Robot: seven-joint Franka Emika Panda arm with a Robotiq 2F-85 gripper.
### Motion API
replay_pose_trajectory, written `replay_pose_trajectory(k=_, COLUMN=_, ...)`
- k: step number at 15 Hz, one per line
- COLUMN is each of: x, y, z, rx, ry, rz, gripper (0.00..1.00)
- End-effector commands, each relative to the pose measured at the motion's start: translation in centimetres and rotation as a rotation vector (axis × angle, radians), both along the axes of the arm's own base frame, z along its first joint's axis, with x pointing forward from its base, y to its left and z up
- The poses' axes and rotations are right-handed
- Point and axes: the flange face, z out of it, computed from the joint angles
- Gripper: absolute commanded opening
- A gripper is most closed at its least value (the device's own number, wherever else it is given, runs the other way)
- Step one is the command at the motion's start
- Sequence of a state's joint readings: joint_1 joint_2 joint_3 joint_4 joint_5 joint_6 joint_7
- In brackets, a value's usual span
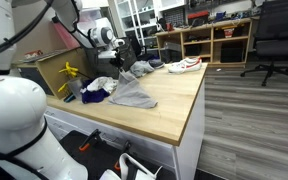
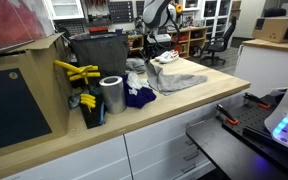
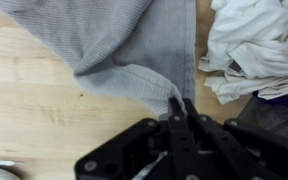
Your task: Fold the grey towel
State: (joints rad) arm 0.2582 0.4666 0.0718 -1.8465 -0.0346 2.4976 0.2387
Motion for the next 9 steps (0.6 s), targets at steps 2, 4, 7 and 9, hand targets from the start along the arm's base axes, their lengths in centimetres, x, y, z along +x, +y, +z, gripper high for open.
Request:
replay_pose_trajectory(k=2, x=-3.7, y=-2.0, z=1.4, rx=-0.011, ry=-0.007, rz=0.004, gripper=0.02)
replay_pose_trajectory(k=4, x=-4.8, y=-2.9, z=1.7, rx=-0.015, ry=0.008, rz=0.001, gripper=0.02)
replay_pose_trajectory(k=7, x=-5.9, y=-4.7, z=2.1, rx=-0.025, ry=0.023, rz=-0.013, gripper=0.02)
replay_pose_trajectory(k=9, x=-6.4, y=-6.0, z=2.5, rx=-0.033, ry=0.026, rz=-0.024, gripper=0.02)
